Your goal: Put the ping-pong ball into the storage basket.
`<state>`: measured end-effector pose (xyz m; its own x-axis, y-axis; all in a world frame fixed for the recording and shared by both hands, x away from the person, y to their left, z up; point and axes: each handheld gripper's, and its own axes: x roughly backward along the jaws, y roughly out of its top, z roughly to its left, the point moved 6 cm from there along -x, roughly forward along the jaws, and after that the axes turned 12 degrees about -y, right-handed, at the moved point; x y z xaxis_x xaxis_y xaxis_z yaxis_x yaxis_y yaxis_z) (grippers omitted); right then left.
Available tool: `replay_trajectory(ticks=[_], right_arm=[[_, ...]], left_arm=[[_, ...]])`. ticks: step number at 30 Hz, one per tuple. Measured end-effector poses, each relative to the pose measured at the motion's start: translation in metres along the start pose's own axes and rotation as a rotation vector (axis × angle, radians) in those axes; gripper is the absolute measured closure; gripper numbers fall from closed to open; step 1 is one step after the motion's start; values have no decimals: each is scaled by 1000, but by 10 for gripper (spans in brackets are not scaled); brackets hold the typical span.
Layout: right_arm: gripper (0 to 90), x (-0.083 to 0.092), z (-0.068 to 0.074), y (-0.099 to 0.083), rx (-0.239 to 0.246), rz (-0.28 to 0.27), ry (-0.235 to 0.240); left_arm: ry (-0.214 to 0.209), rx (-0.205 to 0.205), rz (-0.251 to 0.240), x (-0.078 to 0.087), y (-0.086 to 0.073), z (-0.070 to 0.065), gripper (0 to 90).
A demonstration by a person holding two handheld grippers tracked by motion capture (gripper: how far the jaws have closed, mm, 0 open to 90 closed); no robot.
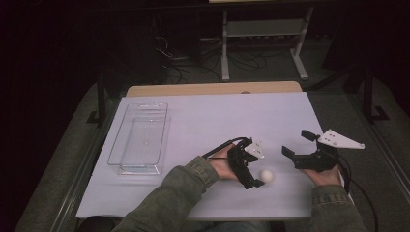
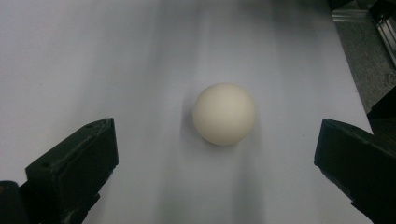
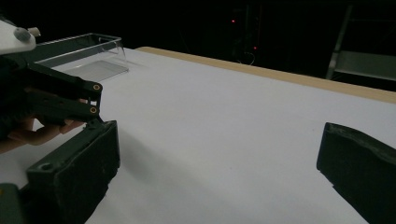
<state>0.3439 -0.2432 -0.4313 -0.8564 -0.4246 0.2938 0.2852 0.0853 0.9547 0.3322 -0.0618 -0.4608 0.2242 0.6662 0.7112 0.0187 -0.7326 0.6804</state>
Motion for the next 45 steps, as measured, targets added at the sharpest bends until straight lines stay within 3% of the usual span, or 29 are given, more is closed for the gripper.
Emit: replay_trajectory(ticks=[20, 45], right_arm=[[0, 0, 0, 0, 19, 0, -11], [0, 1, -2, 1, 1, -8, -9]], left_arm=[[-27, -6, -1, -16, 5, 2, 0], [-46, -23, 13, -28, 6, 4, 33]])
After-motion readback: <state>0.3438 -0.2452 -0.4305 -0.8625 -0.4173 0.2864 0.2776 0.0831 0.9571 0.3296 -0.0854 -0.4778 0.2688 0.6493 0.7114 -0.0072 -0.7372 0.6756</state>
